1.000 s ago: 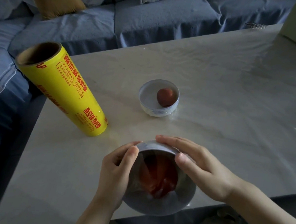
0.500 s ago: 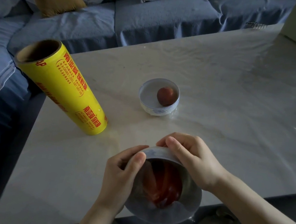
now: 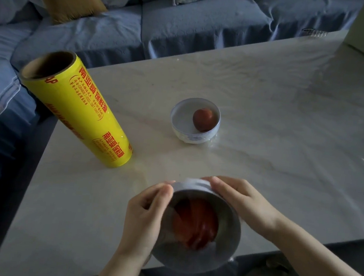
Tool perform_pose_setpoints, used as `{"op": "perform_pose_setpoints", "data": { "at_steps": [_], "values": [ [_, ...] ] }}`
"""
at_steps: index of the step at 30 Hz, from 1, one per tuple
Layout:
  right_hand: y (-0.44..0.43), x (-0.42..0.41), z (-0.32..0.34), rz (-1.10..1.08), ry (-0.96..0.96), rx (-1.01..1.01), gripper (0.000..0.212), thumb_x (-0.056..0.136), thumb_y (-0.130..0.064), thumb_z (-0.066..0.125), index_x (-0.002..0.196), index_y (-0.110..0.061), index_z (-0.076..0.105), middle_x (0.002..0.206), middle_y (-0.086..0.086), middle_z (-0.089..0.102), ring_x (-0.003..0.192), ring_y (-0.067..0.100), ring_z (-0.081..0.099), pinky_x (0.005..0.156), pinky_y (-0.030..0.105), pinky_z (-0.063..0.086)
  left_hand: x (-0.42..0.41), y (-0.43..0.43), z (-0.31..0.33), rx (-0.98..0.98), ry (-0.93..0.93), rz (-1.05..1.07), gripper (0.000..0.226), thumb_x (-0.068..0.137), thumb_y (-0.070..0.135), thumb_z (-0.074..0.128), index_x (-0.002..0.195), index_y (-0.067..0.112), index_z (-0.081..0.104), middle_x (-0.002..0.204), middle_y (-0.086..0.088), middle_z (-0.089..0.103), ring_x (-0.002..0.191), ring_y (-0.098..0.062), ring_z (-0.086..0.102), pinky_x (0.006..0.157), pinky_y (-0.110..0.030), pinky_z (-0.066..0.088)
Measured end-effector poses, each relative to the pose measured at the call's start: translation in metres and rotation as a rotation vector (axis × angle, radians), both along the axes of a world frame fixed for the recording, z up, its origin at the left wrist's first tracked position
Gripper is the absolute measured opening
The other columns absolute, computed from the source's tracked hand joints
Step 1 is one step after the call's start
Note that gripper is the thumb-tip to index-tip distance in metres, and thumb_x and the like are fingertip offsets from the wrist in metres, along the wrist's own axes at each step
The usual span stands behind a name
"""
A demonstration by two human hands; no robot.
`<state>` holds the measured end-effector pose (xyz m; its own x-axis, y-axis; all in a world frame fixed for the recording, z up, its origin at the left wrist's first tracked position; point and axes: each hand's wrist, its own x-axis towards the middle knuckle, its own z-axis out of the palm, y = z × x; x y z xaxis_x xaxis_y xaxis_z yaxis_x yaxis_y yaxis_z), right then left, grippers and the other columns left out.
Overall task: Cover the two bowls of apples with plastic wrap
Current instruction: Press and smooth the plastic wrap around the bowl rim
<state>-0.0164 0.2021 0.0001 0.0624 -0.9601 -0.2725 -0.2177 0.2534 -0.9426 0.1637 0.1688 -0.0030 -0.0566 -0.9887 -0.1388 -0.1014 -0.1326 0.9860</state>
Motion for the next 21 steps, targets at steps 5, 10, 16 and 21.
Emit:
{"op": "perform_pose_setpoints", "data": {
  "at_steps": [5, 10, 16, 21],
  "values": [
    [0.015, -0.012, -0.008, 0.008, -0.354, -0.021, 0.079, 0.057, -0.062, 0.073, 0.121, -0.018, 0.057, 0.115, 0.000, 0.068, 0.108, 0.014, 0.063, 0.083, 0.021, 0.051, -0.007, -0.011, 0.006, 0.191, 0.265, 0.145, 0.034, 0.090, 0.034, 0.048, 0.074, 0.011, 0.067, 0.068, 0.004, 0.072, 0.066, -0.004, 0.065, 0.064, -0.023, 0.052],
    [0.012, -0.010, -0.008, -0.189, -0.405, -0.135, 0.056, 0.058, -0.040, 0.078, 0.105, -0.011, 0.067, 0.085, 0.001, 0.072, 0.081, 0.012, 0.066, 0.070, 0.021, 0.052, -0.007, -0.012, 0.013, 0.384, 0.339, -0.147, 0.046, 0.083, 0.046, 0.044, 0.080, 0.014, 0.077, 0.087, -0.006, 0.075, 0.082, -0.010, 0.070, 0.076, -0.032, 0.047],
    [0.015, -0.014, -0.004, -0.156, -0.414, -0.097, 0.049, 0.057, -0.029, 0.076, 0.103, -0.013, 0.068, 0.088, 0.008, 0.075, 0.083, 0.019, 0.071, 0.068, 0.023, 0.055, -0.006, -0.027, 0.018, 0.141, 0.002, -0.437, 0.052, 0.073, 0.055, 0.058, 0.097, 0.011, 0.071, 0.100, -0.007, 0.073, 0.097, -0.018, 0.065, 0.090, -0.032, 0.049],
    [0.015, -0.019, 0.015, -0.117, -0.307, -0.156, 0.049, 0.055, -0.051, 0.079, 0.097, -0.026, 0.073, 0.097, 0.001, 0.075, 0.091, 0.013, 0.070, 0.074, 0.017, 0.052, -0.013, -0.018, 0.019, -0.028, -0.039, -0.283, 0.031, 0.074, 0.047, 0.054, 0.071, 0.023, 0.073, 0.066, 0.006, 0.068, 0.066, -0.005, 0.059, 0.062, -0.017, 0.048]
  ]
}}
